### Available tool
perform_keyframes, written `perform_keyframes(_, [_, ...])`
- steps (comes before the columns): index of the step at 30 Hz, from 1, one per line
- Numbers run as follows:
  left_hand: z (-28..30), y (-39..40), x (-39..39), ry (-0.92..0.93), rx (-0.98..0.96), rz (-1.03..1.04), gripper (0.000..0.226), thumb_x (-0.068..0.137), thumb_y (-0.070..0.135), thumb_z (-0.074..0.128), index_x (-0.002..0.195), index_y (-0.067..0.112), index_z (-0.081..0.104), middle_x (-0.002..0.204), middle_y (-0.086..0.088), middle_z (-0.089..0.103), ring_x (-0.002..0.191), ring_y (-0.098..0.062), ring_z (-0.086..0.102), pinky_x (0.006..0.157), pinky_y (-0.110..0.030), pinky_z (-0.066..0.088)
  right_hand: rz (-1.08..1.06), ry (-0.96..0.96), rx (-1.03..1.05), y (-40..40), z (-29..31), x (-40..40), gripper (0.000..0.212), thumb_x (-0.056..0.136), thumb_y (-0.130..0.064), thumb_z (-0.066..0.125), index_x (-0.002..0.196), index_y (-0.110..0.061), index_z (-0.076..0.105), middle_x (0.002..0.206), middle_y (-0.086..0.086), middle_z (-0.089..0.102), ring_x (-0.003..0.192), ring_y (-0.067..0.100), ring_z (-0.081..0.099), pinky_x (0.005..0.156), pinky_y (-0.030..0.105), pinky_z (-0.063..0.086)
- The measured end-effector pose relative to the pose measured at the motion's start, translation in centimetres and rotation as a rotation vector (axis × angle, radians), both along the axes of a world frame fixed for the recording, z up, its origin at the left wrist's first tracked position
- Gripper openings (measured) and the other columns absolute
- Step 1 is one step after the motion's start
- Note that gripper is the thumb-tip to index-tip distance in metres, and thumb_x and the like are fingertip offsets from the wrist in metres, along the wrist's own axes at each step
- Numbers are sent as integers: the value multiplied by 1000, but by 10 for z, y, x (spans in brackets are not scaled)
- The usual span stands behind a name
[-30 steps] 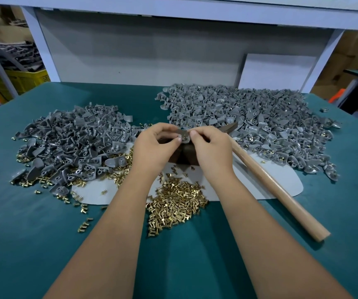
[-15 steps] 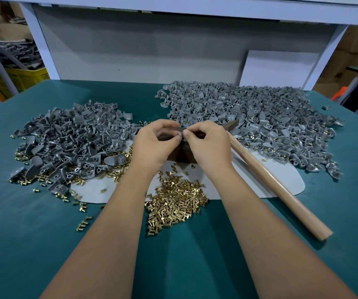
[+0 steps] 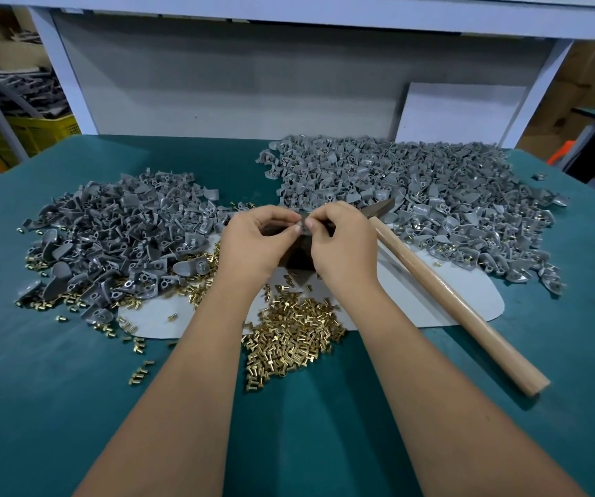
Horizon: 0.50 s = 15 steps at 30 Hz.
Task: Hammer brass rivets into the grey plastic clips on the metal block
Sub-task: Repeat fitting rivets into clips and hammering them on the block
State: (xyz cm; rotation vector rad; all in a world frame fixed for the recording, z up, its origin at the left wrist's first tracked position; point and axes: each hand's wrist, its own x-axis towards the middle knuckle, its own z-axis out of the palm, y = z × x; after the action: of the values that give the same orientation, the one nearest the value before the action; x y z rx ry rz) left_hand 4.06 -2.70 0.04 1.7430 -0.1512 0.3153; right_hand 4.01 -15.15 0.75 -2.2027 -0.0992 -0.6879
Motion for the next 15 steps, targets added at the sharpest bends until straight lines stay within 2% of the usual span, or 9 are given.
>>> perform_keyframes(4, [-1,0,1,16,5,12,17,83,13,76,85,30,75,87,11,76,90,-4,69,89,-33,57,63,82,167,-9,3,-3,14,89,-15,64,78,-22,70,82,-16,61,80,2,55,69,12,38])
perform_keyframes(7, [-1,0,2,47,-43,10,19,86,13,74,85,32,75,86,12,76,88,-4,70,88,-32,57,77,137,391,-14,6,-4,17,90,-20,63,80,-31,70,80,-18,66,76,-6,58,66,9,41])
perform_keyframes(10, [-1,0,4,57,-72,4,19,87,11,73,86,31,75,86,10,76,89,-6,70,88,-31,57,77,156,427,-15,7,-3,13,91,-23,63,84,-30,72,78,-20,66,71,-15,55,59,3,39])
perform_keyframes(15, [-4,1,5,12,-32,-13,20,86,12,74,89,32,76,89,13,75,92,-2,69,88,-29,56,82,167,387,-15,10,-1,13,90,-22,63,83,-27,73,80,-15,68,78,-2,60,67,17,43])
